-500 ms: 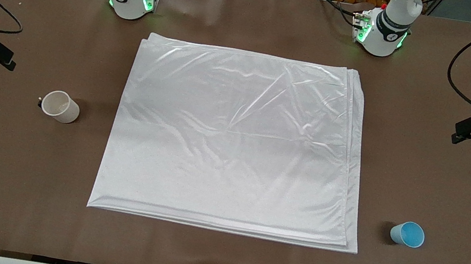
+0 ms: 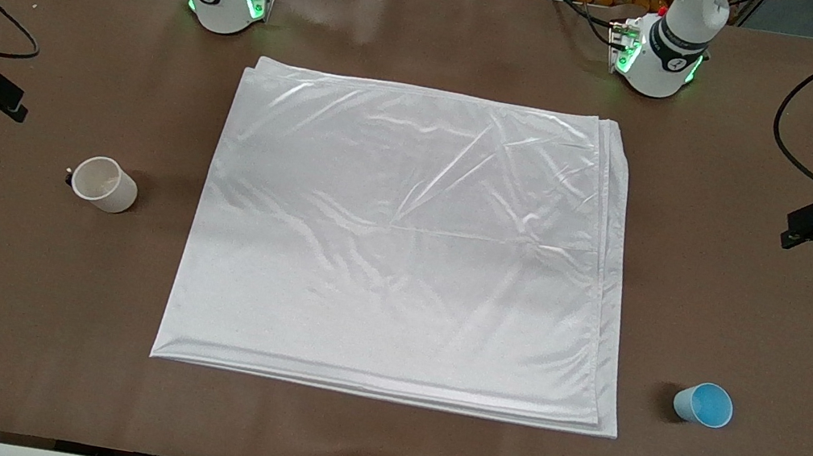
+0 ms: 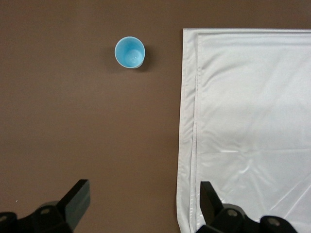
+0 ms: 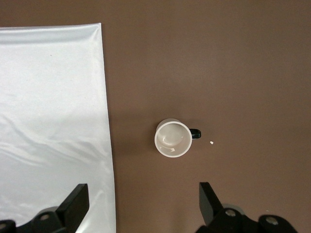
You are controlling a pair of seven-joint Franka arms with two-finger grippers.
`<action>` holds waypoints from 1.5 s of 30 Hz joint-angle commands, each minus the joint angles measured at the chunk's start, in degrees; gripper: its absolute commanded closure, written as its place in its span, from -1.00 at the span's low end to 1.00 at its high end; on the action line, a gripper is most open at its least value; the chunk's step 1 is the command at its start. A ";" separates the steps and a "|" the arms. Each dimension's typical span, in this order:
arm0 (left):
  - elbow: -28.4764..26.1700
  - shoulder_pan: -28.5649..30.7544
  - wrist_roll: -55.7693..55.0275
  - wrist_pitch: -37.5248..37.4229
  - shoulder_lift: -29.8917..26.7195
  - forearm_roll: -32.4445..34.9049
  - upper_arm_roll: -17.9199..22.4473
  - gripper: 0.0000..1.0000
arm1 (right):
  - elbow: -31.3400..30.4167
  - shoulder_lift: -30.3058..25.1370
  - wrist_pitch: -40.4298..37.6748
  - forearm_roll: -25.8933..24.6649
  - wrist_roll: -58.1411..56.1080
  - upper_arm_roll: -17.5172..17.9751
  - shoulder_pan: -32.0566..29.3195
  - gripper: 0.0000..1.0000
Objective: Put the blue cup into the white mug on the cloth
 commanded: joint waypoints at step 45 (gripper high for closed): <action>10.05 6.74 8.48 36.16 41.48 -0.23 1.45 -1.00 | -16.67 -3.30 9.16 3.10 -49.23 -0.37 -6.19 -1.00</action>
